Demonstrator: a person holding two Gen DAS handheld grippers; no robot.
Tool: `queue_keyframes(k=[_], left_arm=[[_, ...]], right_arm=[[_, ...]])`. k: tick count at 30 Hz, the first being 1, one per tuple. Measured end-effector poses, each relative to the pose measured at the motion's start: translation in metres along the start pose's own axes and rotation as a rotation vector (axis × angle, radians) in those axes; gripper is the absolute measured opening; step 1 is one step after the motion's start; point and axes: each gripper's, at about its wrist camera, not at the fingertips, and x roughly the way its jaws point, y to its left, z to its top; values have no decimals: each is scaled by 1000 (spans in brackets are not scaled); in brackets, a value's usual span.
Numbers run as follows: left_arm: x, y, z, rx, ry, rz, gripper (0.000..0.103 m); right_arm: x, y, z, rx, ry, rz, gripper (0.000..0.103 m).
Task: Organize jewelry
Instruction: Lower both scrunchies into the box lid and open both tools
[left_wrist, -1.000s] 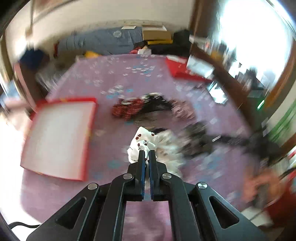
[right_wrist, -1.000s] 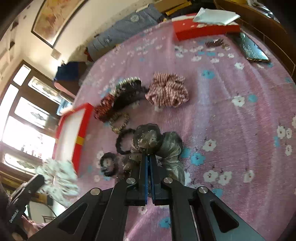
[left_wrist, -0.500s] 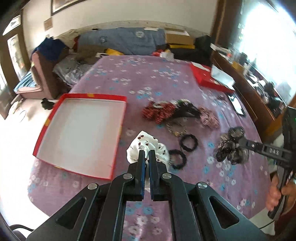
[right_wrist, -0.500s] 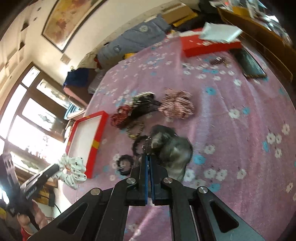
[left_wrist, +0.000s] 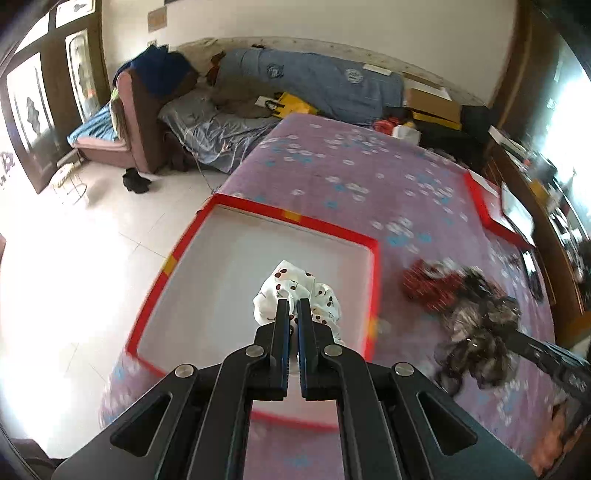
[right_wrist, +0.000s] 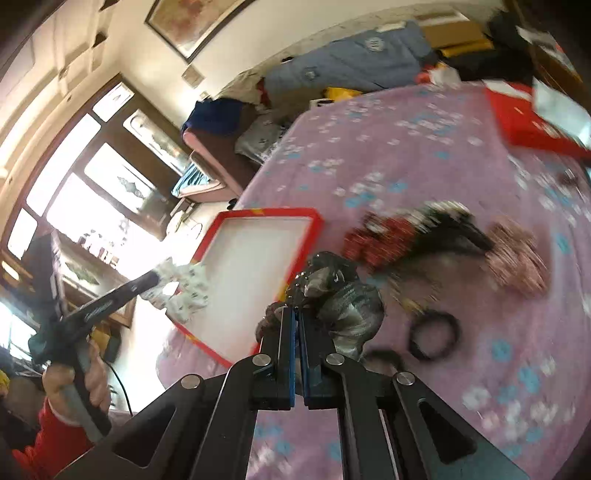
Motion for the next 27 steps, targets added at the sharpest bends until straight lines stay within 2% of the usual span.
queue_keyframes(k=[5, 10, 14, 19, 22, 25, 26, 27], left_arm=[[60, 40, 40, -6, 38, -9, 4], [113, 66, 70, 13, 59, -1, 4], [148, 86, 88, 17, 80, 25, 4], [172, 103, 95, 8, 99, 10, 4], [174, 106, 94, 4, 99, -8, 16], [168, 106, 94, -15, 84, -41, 33], [164, 106, 93, -18, 72, -43, 43], [161, 106, 92, -20, 64, -43, 49]], right_arm=[[57, 38, 35, -35, 15, -52, 4], [119, 57, 70, -28, 30, -99, 4], [145, 57, 79, -24, 39, -130, 4], [187, 38, 75, 46, 118, -179, 4], [194, 34, 68, 55, 142, -207, 6], [194, 38, 68, 44, 147, -231, 8], [192, 42, 69, 32, 145, -242, 16], [189, 45, 68, 22, 140, -250, 30]])
